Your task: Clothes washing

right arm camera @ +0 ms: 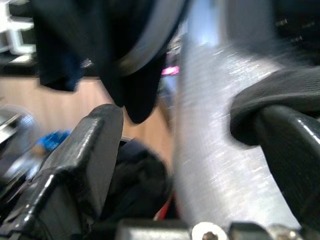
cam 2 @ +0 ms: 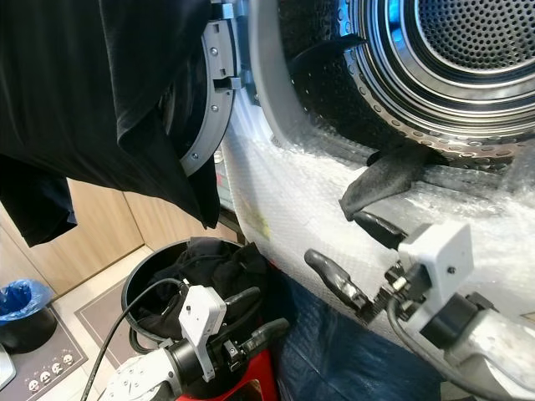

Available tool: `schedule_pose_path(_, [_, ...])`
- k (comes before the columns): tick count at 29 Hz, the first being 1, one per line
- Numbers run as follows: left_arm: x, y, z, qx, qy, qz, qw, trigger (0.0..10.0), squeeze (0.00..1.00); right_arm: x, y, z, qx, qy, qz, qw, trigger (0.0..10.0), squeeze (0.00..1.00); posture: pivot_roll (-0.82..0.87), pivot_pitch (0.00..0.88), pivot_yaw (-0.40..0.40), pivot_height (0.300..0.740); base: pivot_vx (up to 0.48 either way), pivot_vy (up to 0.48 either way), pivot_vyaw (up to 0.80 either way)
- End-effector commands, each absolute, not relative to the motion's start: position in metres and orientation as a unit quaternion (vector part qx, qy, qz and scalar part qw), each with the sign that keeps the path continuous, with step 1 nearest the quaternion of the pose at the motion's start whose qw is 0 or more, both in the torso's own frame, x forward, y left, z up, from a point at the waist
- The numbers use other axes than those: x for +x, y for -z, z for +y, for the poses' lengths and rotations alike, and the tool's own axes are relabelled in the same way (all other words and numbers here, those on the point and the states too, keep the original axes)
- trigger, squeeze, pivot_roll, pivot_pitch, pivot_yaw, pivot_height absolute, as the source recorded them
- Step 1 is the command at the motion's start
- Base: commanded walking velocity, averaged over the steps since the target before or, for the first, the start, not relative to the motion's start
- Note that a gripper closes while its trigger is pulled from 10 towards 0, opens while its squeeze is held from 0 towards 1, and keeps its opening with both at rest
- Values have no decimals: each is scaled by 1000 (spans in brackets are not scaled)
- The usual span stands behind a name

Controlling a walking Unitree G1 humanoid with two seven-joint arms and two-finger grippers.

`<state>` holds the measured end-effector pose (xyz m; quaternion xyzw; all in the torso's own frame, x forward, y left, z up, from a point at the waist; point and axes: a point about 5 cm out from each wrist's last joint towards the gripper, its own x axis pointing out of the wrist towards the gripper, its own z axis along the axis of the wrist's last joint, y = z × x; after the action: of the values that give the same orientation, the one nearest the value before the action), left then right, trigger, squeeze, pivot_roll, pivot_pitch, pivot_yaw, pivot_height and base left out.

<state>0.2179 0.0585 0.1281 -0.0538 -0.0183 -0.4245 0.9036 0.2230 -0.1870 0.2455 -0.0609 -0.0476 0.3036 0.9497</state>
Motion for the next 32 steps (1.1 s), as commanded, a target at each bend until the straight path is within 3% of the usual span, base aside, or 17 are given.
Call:
schedule_pose_path(1, [219, -130, 60, -45, 420, -23, 906, 10000, 0, 233, -249, -185, -46, -277, -58, 958, 10000, 0, -101, 0, 8, 740, 0, 0, 0])
schedule_pose_path(3, [218, -130, 60, -45, 419, -23, 907, 10000, 0, 242, -253, -185, -41, -256, -59, 964, 10000, 0, -100, 0, 6, 740, 0, 0, 0])
schedule_pose_path(8, [218, -130, 59, -46, 414, -24, 909, 10000, 0, 279, -273, -200, -1, -106, -81, 991, 10000, 0, -90, 0, -3, 740, 0, 0, 0])
schedule_pose_path(12, [217, -129, 60, -47, 409, -24, 911, 10000, 0, 301, -304, -231, 61, 44, -112, 991, 10000, 0, -87, 0, -8, 740, 0, 0, 0])
schedule_pose_path(14, [217, -129, 59, -48, 409, -25, 911, 10000, 0, 305, -315, -238, 60, 78, -127, 987, 10000, 0, -87, 0, -8, 740, 0, 0, 0])
schedule_pose_path(20, [218, -129, 57, -49, 410, -25, 911, 10000, 0, 312, -341, -228, 63, 65, -158, 983, 10000, 0, -88, 0, -16, 740, 0, 0, 0])
schedule_pose_path(24, [218, -129, 57, -49, 408, -26, 911, 10000, 0, 312, -339, -211, -20, 9, -135, 991, 10000, 0, -82, 0, -23, 740, 0, 0, 0])
schedule_pose_path(25, [218, -129, 57, -49, 404, -27, 913, 10000, 0, 309, -332, -201, -84, -28, -113, 990, 10000, 0, -81, 0, -27, 740, 0, 0, 0])
schedule_pose_path(28, [218, -130, 58, -50, 400, -28, 915, 10000, 0, 299, -321, -190, -167, -92, -83, 978, 10000, 0, -79, 0, -32, 740, 0, 0, 0])
schedule_pose_path(32, [219, -129, 58, -51, 398, -28, 915, 10000, 0, 295, -315, -187, -183, -125, -51, 974, 10000, 0, -79, 0, -35, 740, 0, 0, 0])
